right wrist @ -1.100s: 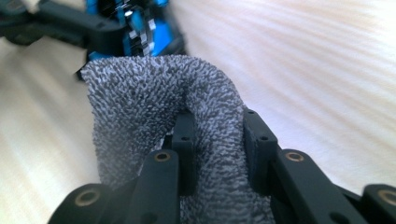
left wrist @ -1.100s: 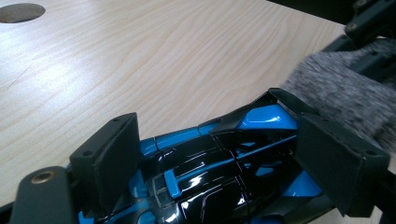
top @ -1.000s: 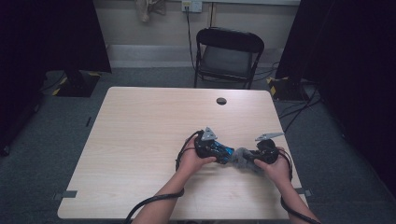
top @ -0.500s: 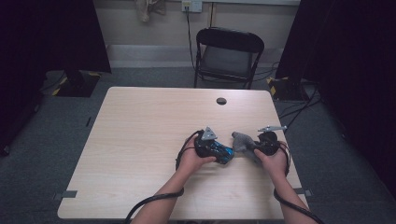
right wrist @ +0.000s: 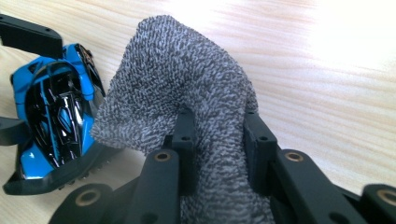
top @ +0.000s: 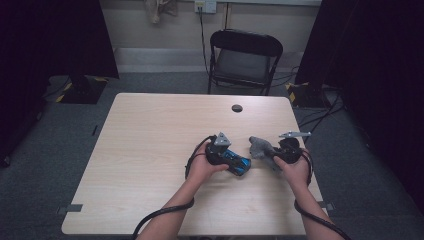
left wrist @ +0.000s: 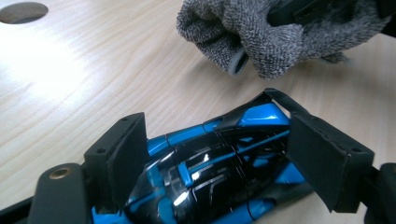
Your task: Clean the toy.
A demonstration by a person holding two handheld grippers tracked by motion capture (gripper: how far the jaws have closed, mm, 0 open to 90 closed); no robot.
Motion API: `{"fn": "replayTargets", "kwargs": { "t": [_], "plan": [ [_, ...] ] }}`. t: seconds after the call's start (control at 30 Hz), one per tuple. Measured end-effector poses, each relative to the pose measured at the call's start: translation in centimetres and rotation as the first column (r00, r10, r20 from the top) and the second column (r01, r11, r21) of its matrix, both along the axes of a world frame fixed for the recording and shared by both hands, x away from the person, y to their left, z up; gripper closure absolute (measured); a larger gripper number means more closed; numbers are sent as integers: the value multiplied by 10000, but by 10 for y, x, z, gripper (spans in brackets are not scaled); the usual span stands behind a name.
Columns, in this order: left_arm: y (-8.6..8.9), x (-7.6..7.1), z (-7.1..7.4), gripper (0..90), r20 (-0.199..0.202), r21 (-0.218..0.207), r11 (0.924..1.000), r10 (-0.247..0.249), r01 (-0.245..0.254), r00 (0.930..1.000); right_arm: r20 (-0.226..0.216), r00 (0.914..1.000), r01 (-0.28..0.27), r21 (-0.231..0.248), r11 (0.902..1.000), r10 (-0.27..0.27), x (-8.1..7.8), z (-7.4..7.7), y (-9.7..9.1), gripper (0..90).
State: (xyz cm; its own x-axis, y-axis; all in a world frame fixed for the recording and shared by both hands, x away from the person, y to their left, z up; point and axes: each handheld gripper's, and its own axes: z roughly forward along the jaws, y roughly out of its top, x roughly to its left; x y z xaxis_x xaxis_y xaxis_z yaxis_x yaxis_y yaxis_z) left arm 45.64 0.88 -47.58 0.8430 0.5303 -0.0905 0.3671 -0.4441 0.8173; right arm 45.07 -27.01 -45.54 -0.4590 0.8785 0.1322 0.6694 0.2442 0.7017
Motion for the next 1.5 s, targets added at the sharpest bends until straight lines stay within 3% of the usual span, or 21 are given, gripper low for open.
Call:
{"fn": "replayTargets", "kwargs": {
  "t": [0.3, 0.43, 0.63, 0.7, 0.83, 1.07, 1.2, 1.33, 1.5],
  "plan": [
    [19, -12, -4, 202, -143, 154, 9993, 353, -350, 9993, 181, 9998, 59, 165, 9998, -62, 8, 5, 8, 711],
    [19, -16, -7, 202, -111, 454, 9983, 381, -375, 9992, 85, 10000, 12, 136, 9999, -13, 16, 2, 20, 710],
    [21, -16, -11, 180, -282, 478, 9977, 499, -485, 9984, 213, 9998, -11, 28, 10000, 11, 30, 0, 41, 710],
    [21, -17, -12, 180, -138, 594, 9973, 444, -436, 9989, 235, 9997, 18, -6, 10000, -18, 36, 0, 48, 710],
    [19, -18, -10, 192, -250, 473, 9974, 554, -542, 9981, 242, 9997, 103, -178, 9998, -98, 47, -3, 62, 710],
    [11, -16, -11, 186, -11, -53, 9988, 478, -478, 9989, 147, 9999, 16, -652, 9979, -6, 59, -15, 88, 707],
    [8, -15, -13, 161, 161, 28, 9990, 445, -446, 9989, 249, 9997, -42, -919, 9958, 65, 60, -23, 100, 703],
    [6, -14, -15, 138, -2, -111, 9985, 537, -537, 9986, 208, 9995, -200, -1035, 9944, 222, 57, -26, 111, 703],
    [6, -12, -17, 184, 243, -190, 9975, 679, -674, 9974, 304, 9983, -468, -1159, 9922, 506, 52, -27, 111, 698]
  ]
}}
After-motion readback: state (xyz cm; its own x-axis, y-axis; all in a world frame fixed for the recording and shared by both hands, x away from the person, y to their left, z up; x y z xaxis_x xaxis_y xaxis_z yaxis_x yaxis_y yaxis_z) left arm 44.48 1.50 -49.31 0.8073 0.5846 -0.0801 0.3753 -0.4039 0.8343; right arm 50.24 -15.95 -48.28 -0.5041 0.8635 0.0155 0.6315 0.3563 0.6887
